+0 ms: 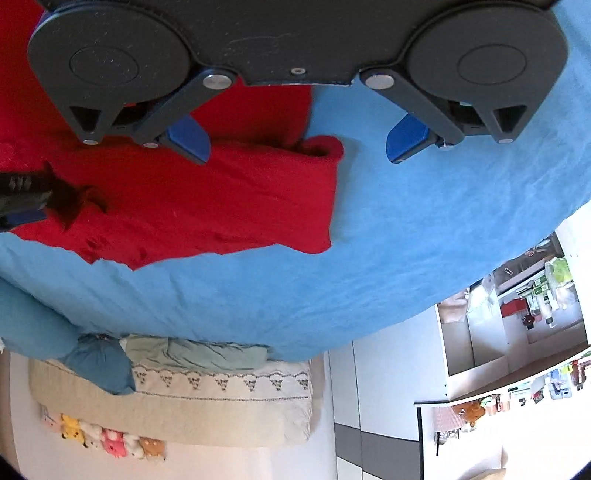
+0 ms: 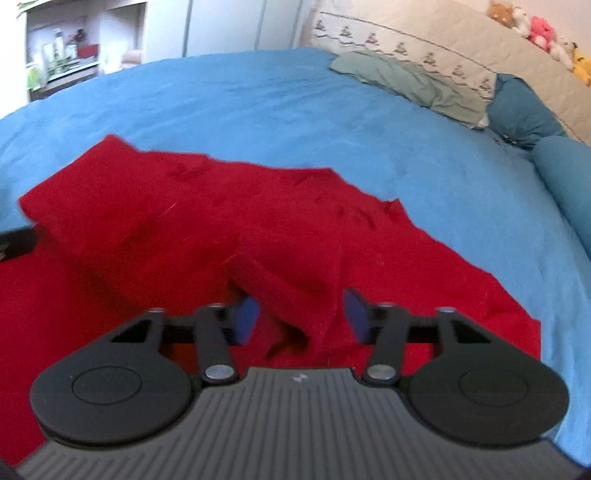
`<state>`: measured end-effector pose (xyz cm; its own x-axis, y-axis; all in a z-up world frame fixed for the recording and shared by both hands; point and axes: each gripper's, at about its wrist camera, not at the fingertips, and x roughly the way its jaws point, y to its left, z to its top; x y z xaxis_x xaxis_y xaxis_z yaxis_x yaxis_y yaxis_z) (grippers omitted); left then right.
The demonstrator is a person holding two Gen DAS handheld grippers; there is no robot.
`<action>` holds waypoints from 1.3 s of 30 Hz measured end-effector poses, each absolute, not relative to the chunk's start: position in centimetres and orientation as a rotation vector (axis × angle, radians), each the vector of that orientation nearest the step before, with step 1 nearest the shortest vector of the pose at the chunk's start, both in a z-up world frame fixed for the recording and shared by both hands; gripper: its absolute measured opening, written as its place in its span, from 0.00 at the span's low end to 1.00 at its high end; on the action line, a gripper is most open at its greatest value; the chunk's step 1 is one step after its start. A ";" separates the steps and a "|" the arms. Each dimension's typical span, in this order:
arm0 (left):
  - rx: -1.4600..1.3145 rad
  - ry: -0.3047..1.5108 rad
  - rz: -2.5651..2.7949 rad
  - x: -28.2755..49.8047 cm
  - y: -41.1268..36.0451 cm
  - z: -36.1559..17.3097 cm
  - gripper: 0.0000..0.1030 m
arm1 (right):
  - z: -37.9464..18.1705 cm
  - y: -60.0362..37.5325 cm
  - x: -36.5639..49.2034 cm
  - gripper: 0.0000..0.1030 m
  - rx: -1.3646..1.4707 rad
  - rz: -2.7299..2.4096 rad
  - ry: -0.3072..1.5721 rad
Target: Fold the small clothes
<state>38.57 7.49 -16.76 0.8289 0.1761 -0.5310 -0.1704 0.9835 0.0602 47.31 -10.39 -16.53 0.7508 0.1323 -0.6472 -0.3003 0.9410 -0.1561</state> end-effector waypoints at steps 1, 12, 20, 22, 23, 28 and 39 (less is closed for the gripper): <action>0.011 0.561 0.188 38.7 7.8 -16.9 1.00 | -16.3 -11.1 47.6 0.29 -0.197 0.206 0.683; -0.089 0.591 0.168 38.7 9.7 -18.4 1.00 | -18.2 -18.1 45.5 0.42 0.083 0.124 0.704; -0.074 0.593 0.194 39.4 10.1 -18.8 0.98 | -16.7 -19.2 46.4 0.20 0.138 0.108 0.682; -0.053 0.581 0.210 39.9 10.2 -18.8 0.98 | -14.7 -19.8 46.4 0.20 0.120 0.092 0.635; -0.051 0.583 0.213 40.3 10.4 -18.9 0.95 | -13.6 -20.2 46.5 0.20 0.102 0.075 0.616; -0.052 0.615 0.219 41.0 10.6 -19.5 0.91 | -10.6 -24.1 46.8 0.20 0.022 -0.022 0.542; -0.054 0.635 0.259 40.8 10.2 -19.7 0.86 | -18.2 -29.6 44.3 0.21 0.143 -0.081 0.675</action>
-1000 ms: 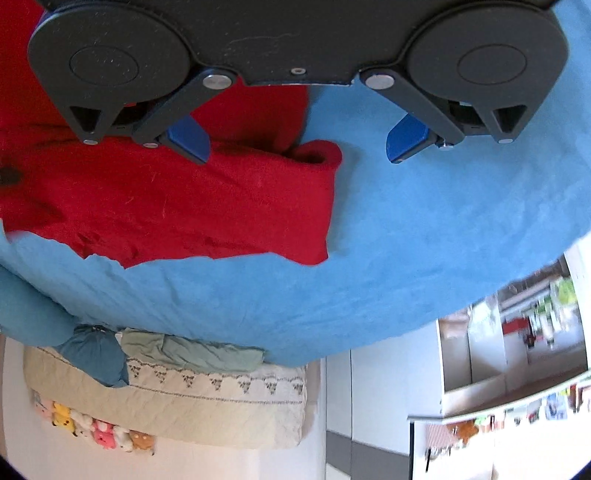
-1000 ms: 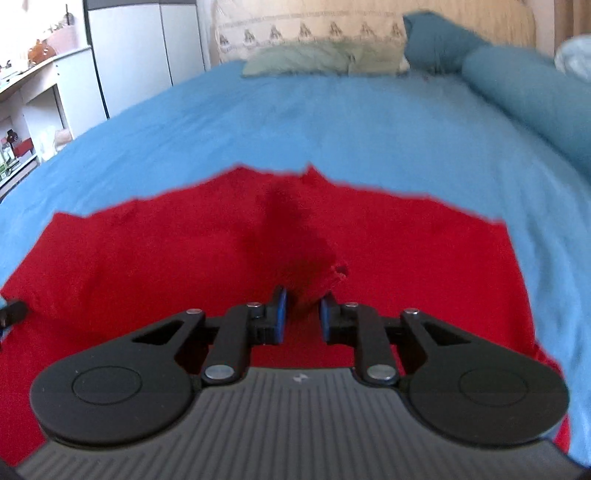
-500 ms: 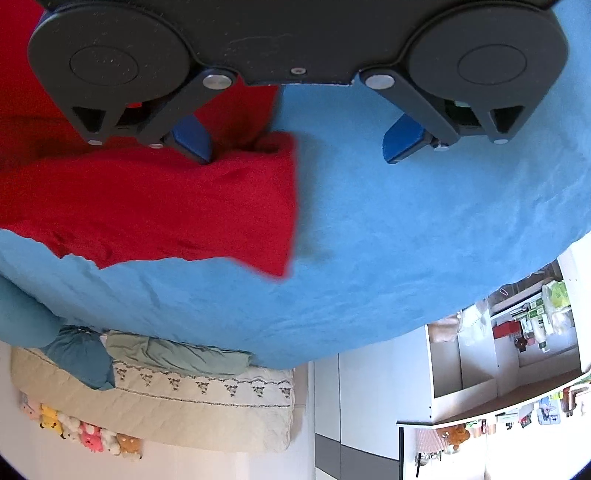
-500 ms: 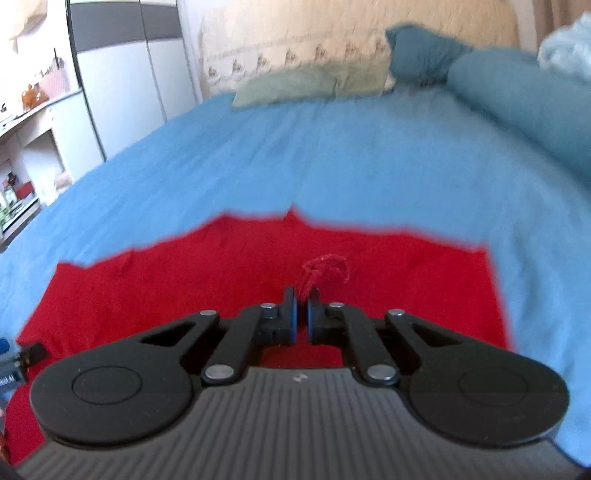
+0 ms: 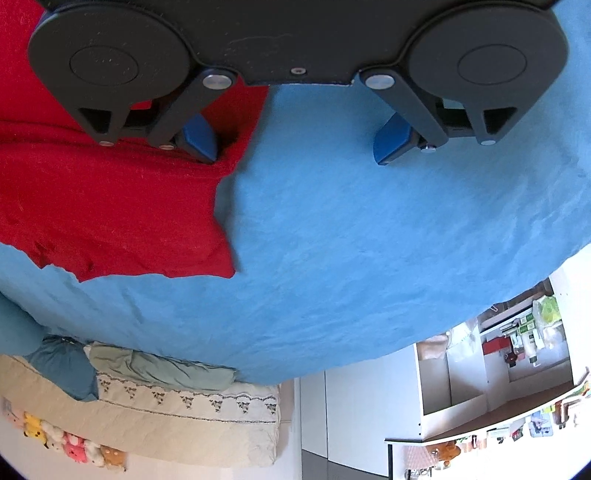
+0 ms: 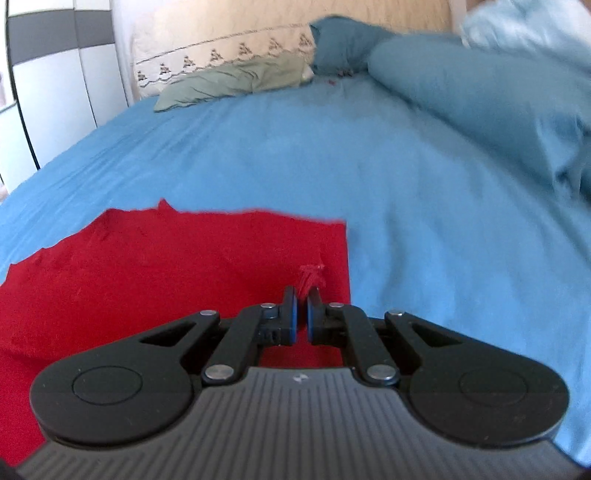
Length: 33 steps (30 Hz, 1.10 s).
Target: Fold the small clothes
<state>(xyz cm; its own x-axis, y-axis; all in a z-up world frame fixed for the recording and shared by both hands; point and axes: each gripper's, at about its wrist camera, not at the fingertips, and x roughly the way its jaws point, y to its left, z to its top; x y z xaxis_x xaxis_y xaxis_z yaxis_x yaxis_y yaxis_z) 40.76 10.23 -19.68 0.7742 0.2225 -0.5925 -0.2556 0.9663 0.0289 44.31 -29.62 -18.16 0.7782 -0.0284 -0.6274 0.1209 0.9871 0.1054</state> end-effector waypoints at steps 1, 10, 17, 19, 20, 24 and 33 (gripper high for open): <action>-0.050 0.629 0.242 40.5 10.0 -19.4 0.86 | -18.4 -29.6 44.0 0.22 0.123 -0.074 0.680; 0.003 0.519 -0.096 41.0 4.4 -15.9 0.94 | -16.5 -26.9 39.8 1.00 0.012 0.044 0.480; -0.016 0.694 -0.062 44.1 3.5 -19.0 0.92 | -20.7 -28.0 43.3 1.00 0.095 0.034 0.635; -0.002 0.697 -0.060 44.0 3.5 -18.9 0.92 | -20.7 -28.7 43.0 1.00 0.137 0.043 0.619; 0.008 0.702 -0.060 44.0 3.4 -18.6 0.92 | -20.5 -28.8 42.9 1.00 0.143 0.047 0.620; -0.036 0.686 -0.048 42.3 4.2 -16.1 0.91 | -17.4 -29.8 41.1 1.00 0.163 0.054 0.578; -0.046 0.637 -0.046 30.9 7.6 -6.4 1.00 | -6.1 -32.5 28.6 1.00 0.062 0.122 0.538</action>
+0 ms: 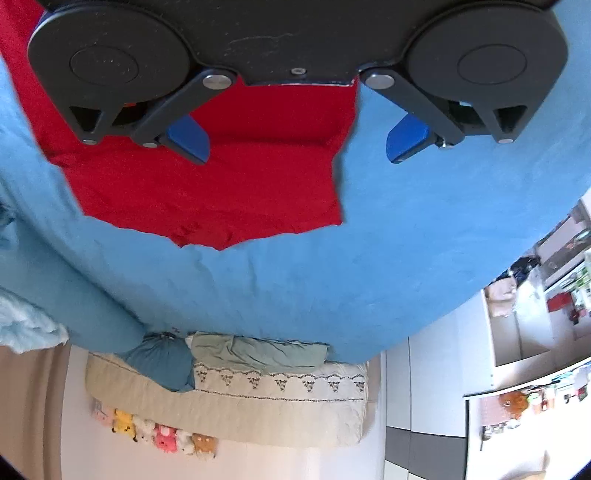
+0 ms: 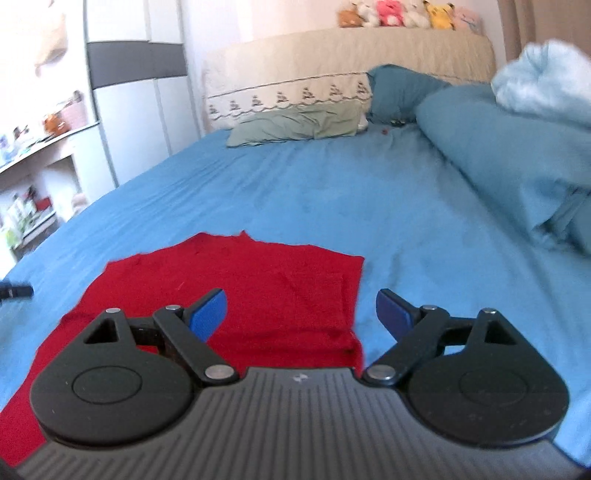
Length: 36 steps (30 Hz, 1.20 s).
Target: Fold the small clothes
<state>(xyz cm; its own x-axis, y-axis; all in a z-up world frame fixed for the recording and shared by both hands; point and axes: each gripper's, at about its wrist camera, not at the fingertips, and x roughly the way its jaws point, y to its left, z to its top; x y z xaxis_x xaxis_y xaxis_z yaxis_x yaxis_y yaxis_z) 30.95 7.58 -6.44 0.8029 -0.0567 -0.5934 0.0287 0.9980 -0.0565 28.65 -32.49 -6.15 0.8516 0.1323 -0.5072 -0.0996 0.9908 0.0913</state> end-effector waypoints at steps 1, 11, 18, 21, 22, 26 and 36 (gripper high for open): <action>-0.049 0.656 -0.056 29.5 7.8 -5.9 1.00 | -5.4 -32.7 27.0 1.00 0.049 0.123 0.548; -0.109 0.776 -0.081 17.5 9.4 -7.4 0.99 | -6.7 -33.4 12.8 1.00 0.047 0.111 0.693; -0.180 0.836 -0.043 13.5 9.0 -13.0 0.82 | -12.5 -31.7 8.3 0.98 0.052 0.057 0.743; -0.167 0.831 -0.005 12.2 8.7 -14.4 0.75 | -14.5 -31.3 7.6 0.96 0.067 0.027 0.754; -0.168 0.831 -0.001 11.9 8.7 -14.7 0.74 | -15.1 -31.3 7.4 0.95 0.080 0.016 0.759; -0.155 0.847 -0.013 11.6 8.6 -16.0 0.62 | -16.9 -31.4 7.1 0.87 0.131 -0.028 0.779; -0.091 0.841 -0.004 11.2 8.0 -17.8 0.59 | -18.5 -30.3 6.6 0.62 0.116 -0.016 0.798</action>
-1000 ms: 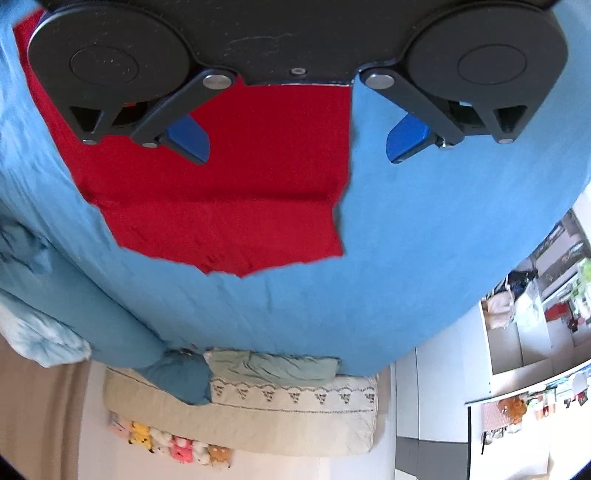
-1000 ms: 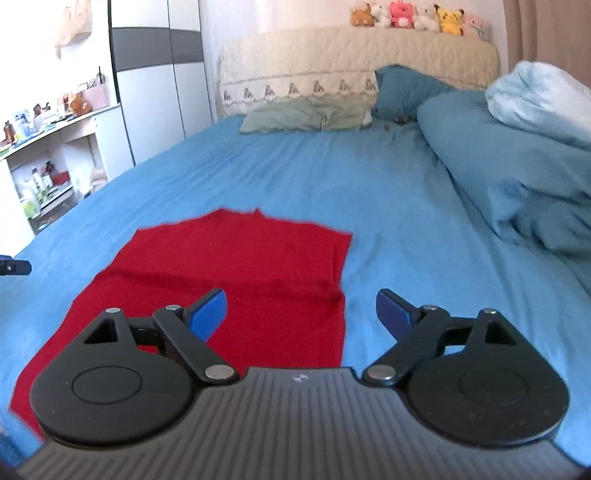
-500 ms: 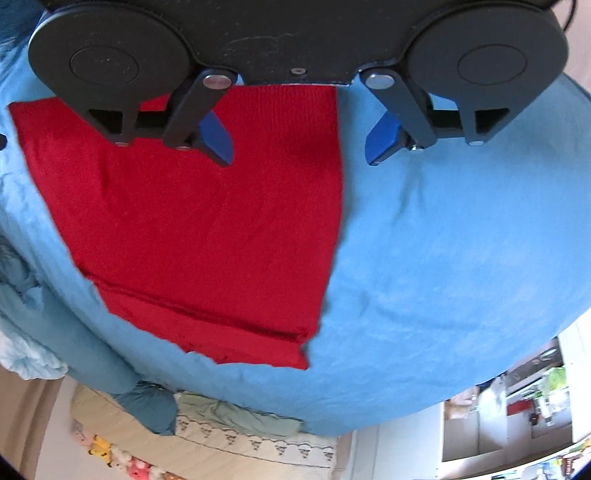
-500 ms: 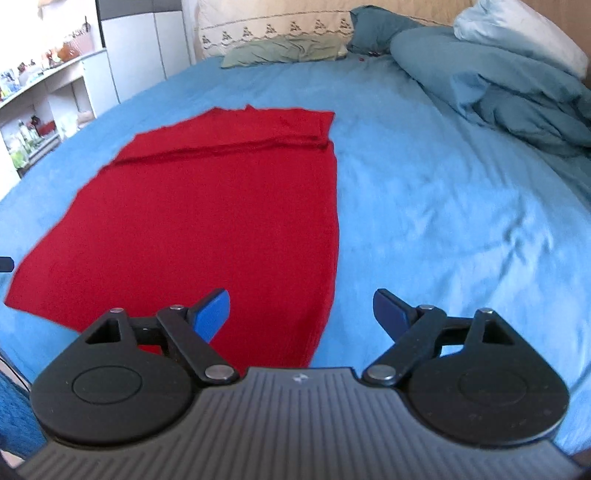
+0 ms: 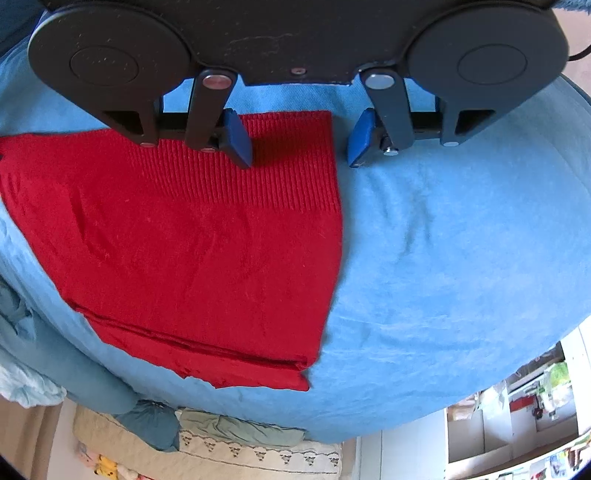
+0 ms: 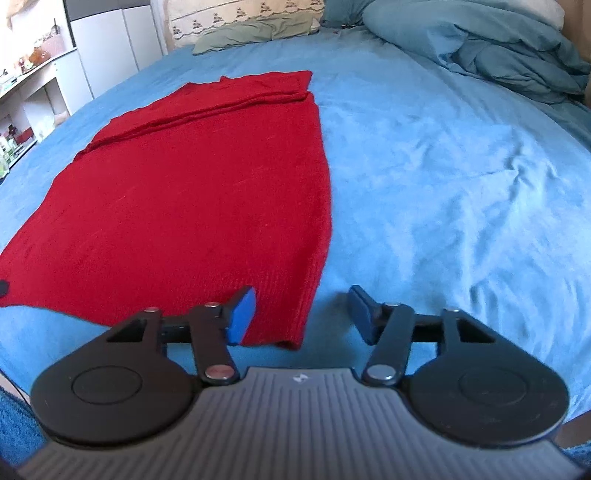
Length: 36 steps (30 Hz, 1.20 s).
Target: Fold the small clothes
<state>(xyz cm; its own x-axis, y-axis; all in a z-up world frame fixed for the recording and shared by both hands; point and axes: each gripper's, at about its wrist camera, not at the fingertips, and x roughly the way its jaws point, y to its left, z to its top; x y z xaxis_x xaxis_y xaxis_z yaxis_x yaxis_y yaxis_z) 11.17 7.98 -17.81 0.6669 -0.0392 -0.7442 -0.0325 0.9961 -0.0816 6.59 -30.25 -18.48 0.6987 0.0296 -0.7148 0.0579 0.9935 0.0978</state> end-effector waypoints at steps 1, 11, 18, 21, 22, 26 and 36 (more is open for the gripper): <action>-0.084 0.839 -0.005 11.1 7.9 -17.8 0.58 | -18.5 -29.9 6.5 0.59 0.111 -0.009 0.796; -0.121 0.837 -0.033 11.0 8.5 -17.6 0.17 | -18.6 -29.3 6.5 0.31 0.132 0.025 0.792; -0.152 0.827 -0.050 10.9 8.5 -15.8 0.05 | -18.0 -30.4 6.8 0.20 0.225 0.036 0.791; -0.183 0.776 -0.070 11.2 8.7 -13.3 0.05 | -16.4 -31.7 7.1 0.20 0.338 0.051 0.769; -0.196 0.751 -0.083 11.6 8.8 -12.1 0.05 | -15.6 -32.1 7.4 0.20 0.371 0.060 0.756; -0.237 0.653 -0.108 15.5 9.1 -7.6 0.05 | -11.2 -33.4 10.8 0.20 0.419 0.103 0.678; -0.311 0.511 0.010 39.5 9.1 -1.6 0.05 | -3.1 -34.7 35.0 0.20 0.354 0.084 0.537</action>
